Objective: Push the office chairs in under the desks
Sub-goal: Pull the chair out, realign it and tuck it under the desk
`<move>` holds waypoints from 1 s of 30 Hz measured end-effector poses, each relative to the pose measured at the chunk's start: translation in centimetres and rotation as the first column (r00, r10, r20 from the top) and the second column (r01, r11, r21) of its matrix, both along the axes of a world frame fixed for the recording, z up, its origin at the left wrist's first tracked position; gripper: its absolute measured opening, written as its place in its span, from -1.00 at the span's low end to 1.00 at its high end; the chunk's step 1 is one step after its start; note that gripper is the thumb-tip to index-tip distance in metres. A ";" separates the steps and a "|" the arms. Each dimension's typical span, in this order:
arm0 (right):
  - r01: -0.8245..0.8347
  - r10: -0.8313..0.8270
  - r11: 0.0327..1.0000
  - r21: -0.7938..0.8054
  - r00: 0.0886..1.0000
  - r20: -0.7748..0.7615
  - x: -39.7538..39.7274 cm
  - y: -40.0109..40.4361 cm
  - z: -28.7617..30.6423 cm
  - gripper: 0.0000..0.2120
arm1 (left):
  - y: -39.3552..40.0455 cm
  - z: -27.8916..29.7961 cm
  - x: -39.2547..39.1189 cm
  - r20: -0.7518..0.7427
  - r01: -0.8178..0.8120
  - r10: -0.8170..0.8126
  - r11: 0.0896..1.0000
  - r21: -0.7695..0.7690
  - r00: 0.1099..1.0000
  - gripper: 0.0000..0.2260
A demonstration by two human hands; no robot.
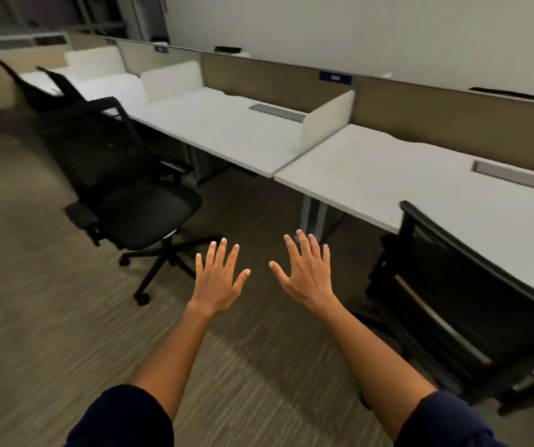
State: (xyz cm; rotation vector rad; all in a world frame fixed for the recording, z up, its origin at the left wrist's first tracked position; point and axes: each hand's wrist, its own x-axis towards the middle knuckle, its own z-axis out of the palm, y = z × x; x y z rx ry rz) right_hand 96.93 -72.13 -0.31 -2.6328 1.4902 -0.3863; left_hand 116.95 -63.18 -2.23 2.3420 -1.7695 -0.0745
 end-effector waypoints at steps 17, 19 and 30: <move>-0.248 0.248 0.969 0.006 0.969 -0.010 33.3 13.1 -0.3 -0.17 | 16.3 -0.1 30.6 -0.036 -0.213 0.212 0.977 -0.024 0.977 -0.18; -0.281 0.281 0.960 0.000 0.960 -0.006 36.9 13.0 -0.3 -0.17 | 16.5 -0.2 33.6 -0.041 -0.235 0.234 0.971 -0.033 0.971 -0.19; -0.360 0.360 0.933 0.016 0.933 0.000 57.9 5.9 -1.6 -0.14 | 11.5 0.2 53.1 0.008 -0.315 0.315 0.949 -0.002 0.949 -0.35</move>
